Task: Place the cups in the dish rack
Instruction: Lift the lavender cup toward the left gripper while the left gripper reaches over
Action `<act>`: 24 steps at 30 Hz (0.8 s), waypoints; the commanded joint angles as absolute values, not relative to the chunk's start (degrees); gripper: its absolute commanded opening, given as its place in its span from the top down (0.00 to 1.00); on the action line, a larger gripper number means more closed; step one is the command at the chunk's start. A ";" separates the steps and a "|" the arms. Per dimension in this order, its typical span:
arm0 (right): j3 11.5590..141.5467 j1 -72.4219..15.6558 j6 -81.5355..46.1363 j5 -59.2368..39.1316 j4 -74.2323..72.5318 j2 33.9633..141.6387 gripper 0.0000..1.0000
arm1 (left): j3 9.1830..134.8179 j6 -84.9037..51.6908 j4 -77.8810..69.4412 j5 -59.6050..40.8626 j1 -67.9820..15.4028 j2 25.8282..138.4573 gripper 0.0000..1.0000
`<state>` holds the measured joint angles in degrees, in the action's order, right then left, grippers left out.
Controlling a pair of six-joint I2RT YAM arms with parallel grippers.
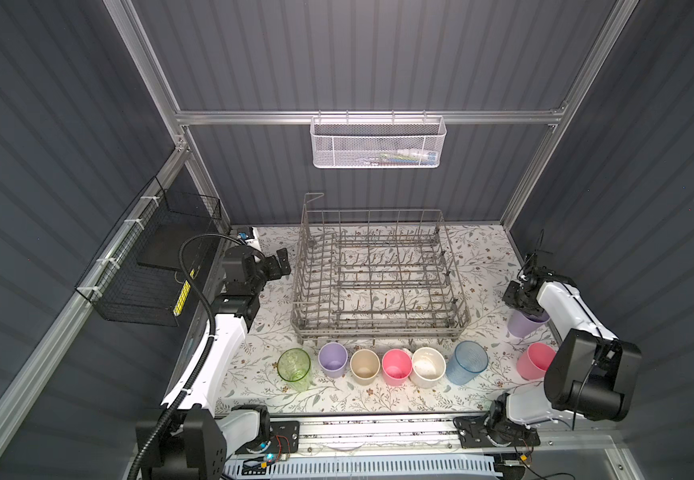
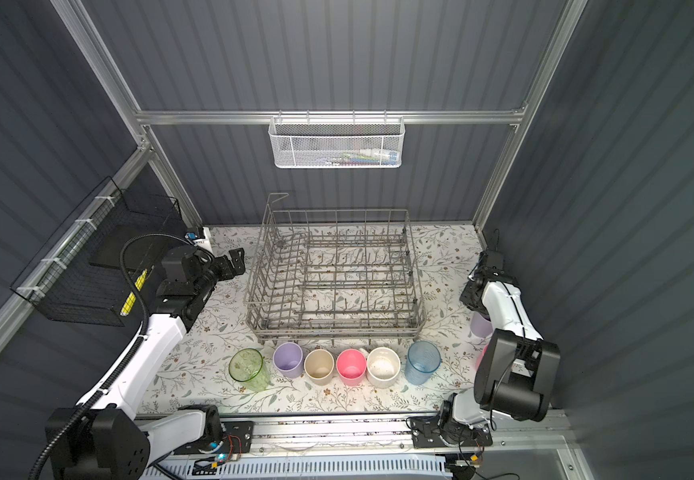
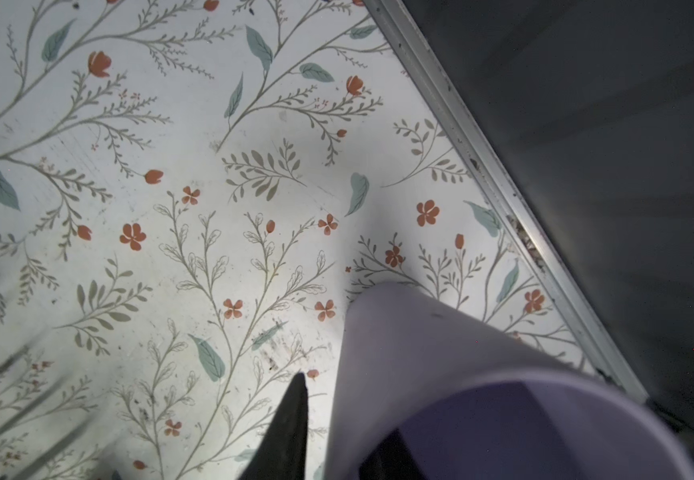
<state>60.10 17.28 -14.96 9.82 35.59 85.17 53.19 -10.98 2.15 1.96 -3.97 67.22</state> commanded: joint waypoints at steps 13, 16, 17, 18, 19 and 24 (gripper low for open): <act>61.80 17.45 -15.51 10.01 38.78 78.67 1.00 | 56.75 -11.37 4.52 0.41 -3.91 65.03 0.00; 63.41 17.36 -15.73 9.20 40.16 76.14 1.00 | 58.09 -11.99 5.39 -0.81 -3.89 64.57 0.00; 64.21 17.18 -16.05 8.51 40.65 75.07 1.00 | 58.65 -12.19 5.73 -1.56 -3.87 64.50 0.00; 64.89 16.97 -16.33 8.04 40.98 74.25 1.00 | 59.09 -12.37 6.00 -2.33 -3.87 64.42 0.00; 65.67 16.54 -16.64 7.74 41.40 73.33 1.00 | 59.64 -12.60 6.30 -3.21 -3.87 64.36 0.00; 71.27 12.73 -17.32 5.27 43.43 69.13 1.00 | 62.13 -14.07 7.10 -7.27 -3.87 64.17 0.01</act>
<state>67.61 14.72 -16.29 7.73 41.65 71.35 59.53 -12.62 5.58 -3.29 -3.97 65.23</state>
